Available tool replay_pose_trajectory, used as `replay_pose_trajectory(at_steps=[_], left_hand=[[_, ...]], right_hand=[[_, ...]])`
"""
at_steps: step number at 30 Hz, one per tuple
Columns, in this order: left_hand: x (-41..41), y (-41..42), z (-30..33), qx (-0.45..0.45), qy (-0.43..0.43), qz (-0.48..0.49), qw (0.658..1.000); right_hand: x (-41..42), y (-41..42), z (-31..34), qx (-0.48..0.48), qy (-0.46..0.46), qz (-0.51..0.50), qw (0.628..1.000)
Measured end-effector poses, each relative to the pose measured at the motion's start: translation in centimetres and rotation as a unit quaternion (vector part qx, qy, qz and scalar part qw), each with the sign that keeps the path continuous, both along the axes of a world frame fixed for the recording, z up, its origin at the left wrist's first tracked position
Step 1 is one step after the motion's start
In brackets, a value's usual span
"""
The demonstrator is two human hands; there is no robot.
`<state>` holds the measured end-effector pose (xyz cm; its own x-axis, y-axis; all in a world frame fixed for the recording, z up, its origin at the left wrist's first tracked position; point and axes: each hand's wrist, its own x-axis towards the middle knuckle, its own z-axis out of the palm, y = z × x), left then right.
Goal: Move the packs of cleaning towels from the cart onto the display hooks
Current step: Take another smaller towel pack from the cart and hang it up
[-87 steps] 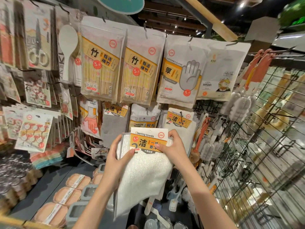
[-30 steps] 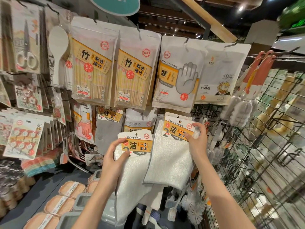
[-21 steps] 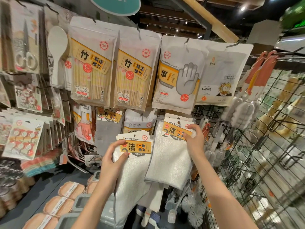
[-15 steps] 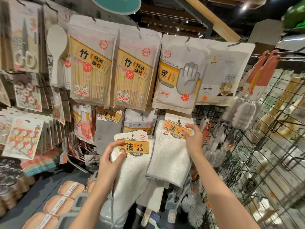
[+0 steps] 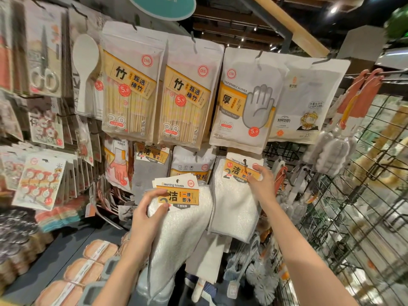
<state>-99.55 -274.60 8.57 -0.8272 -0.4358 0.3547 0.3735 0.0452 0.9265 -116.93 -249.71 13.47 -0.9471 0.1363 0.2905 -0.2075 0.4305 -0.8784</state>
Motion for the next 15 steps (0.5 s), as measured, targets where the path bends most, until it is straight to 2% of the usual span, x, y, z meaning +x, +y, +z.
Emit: replay_pose_trajectory(at_steps=[10, 15], left_hand=[[0.9, -0.1, 0.5, 0.014, 0.001, -0.003, 1.000], [1.5, 0.2, 0.4, 0.021, -0.009, 0.001, 1.000]], right_hand=[[1.8, -0.2, 0.6, 0.019, -0.051, 0.031, 0.998], [3.6, -0.2, 0.7, 0.038, -0.034, 0.027, 0.998]])
